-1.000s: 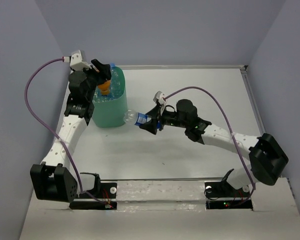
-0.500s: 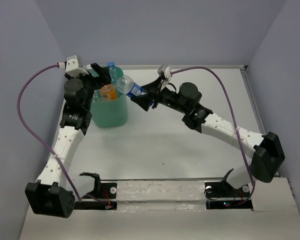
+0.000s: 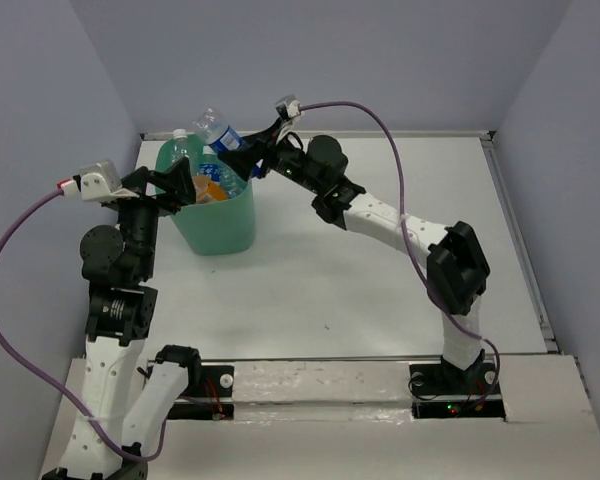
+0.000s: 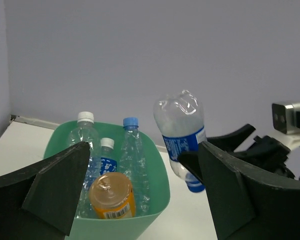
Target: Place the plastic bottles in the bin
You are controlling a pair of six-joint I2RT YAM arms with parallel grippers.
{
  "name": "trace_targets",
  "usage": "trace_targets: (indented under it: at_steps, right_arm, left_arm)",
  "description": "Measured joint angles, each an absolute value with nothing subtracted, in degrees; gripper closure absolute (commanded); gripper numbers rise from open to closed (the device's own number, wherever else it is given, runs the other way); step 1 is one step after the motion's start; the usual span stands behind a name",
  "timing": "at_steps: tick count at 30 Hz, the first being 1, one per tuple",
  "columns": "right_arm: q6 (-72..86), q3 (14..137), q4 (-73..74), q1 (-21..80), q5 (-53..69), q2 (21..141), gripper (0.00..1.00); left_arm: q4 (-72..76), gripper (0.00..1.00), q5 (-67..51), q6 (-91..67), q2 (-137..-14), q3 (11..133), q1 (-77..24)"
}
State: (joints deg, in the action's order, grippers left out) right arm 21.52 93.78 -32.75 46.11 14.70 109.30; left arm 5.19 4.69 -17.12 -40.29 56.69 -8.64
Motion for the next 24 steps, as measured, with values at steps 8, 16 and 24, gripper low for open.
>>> trace_targets:
  at_steps: [8, 16, 24]
  right_arm:
    - [24.3, 107.4, -34.1, 46.2, 14.8, 123.3, 0.43]
    - [24.9, 109.3, -34.3, 46.4, 13.8, 127.1, 0.06]
    - [24.2, 106.3, -34.3, 47.8, 13.3, 122.8, 0.02]
  left_arm:
    - [4.3, 0.01, 4.1, -17.0, -37.7, 53.1, -8.6]
    - [3.6, 0.01, 3.7, -17.0, -35.8, 52.1, -8.6]
    - [4.1, 0.01, 4.9, -17.0, -33.1, 52.0, -8.6]
